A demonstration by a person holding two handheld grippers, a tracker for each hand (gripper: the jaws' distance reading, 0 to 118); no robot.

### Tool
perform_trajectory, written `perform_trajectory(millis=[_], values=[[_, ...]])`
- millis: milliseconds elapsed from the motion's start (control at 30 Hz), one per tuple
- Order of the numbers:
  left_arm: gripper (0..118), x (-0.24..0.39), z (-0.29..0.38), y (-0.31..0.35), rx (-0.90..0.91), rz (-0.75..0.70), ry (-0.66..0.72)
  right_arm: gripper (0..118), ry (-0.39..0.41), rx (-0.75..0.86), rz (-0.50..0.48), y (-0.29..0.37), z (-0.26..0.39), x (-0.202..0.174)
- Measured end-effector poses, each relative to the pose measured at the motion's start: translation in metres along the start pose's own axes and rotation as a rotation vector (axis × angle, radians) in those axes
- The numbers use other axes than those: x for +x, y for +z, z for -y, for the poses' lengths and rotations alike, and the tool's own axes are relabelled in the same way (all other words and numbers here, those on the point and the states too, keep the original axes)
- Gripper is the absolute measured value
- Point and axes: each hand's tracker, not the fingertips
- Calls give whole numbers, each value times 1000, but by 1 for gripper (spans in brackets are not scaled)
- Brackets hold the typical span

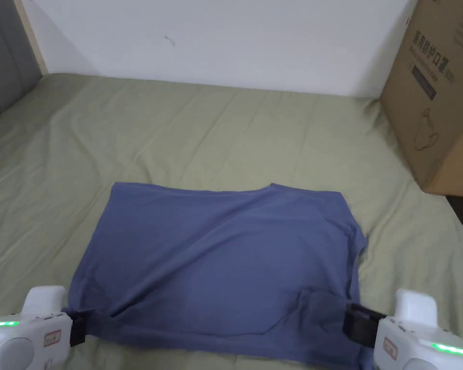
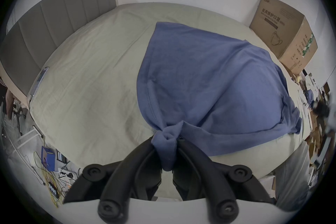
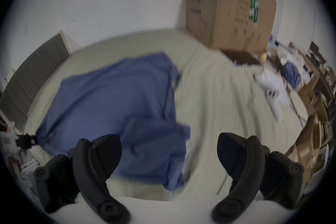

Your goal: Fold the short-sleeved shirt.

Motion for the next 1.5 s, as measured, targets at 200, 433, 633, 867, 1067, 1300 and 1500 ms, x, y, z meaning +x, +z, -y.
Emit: perform_trajectory(millis=[200, 433, 633, 867, 1067, 1300, 1500], values=[[8, 1, -8, 8, 11, 13, 0, 72, 88, -195, 14, -39, 35, 0], [8, -2, -9, 10, 11, 16, 19, 11, 74, -153, -56, -32, 34, 1], [8, -1, -34, 18, 75, 34, 63, 11, 59, 39, -83, 3, -14, -5], [8, 10, -104, 6, 156, 33, 87, 11, 49, 107, -94, -11, -86, -18], [8, 22, -158, -48, 98, 0, 86, 11, 31, 43, -73, -73, -131, -27], [8, 26, -187, -134, -50, -32, 91, 11, -12, -99, -24, -154, -149, -30], [8, 31, -184, -165, -113, -60, 66, 11, -15, -197, 19, -198, -138, -30]])
